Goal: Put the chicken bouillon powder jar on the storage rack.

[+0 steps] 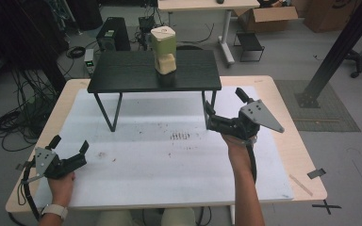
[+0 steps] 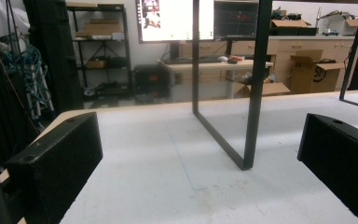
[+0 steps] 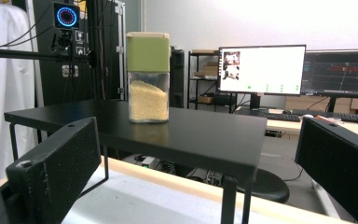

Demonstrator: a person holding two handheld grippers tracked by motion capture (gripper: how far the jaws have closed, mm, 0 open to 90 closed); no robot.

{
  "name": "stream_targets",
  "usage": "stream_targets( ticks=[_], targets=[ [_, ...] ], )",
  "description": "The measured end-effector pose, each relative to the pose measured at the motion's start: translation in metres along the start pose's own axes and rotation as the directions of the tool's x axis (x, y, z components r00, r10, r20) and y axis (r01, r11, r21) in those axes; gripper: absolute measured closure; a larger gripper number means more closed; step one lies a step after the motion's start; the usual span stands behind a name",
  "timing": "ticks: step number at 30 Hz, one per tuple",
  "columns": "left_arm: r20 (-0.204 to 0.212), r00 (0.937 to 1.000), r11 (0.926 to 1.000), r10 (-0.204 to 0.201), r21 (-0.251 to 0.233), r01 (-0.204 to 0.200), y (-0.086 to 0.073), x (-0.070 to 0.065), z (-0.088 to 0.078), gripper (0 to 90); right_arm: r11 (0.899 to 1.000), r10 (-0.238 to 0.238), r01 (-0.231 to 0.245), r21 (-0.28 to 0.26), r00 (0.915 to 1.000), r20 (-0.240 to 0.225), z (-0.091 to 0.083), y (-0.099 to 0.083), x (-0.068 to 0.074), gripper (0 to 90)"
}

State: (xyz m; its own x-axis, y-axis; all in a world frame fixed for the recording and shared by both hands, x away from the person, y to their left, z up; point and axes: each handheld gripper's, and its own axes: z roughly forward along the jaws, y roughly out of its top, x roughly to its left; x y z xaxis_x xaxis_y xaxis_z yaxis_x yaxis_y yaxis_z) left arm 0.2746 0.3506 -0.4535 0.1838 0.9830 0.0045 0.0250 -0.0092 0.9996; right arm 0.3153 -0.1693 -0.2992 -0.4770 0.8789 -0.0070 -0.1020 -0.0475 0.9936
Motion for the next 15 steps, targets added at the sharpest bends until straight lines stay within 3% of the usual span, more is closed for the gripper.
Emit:
stream_targets(
  ticks=[15],
  targets=[
    [-0.001,1.0,1.0,-0.002,0.001,0.002,0.0,0.0,0.0,0.2,1.0,0.018,-0.018,0.006,0.9984,0.053,-0.031,-0.034,-0.006,0.0]
  ],
)
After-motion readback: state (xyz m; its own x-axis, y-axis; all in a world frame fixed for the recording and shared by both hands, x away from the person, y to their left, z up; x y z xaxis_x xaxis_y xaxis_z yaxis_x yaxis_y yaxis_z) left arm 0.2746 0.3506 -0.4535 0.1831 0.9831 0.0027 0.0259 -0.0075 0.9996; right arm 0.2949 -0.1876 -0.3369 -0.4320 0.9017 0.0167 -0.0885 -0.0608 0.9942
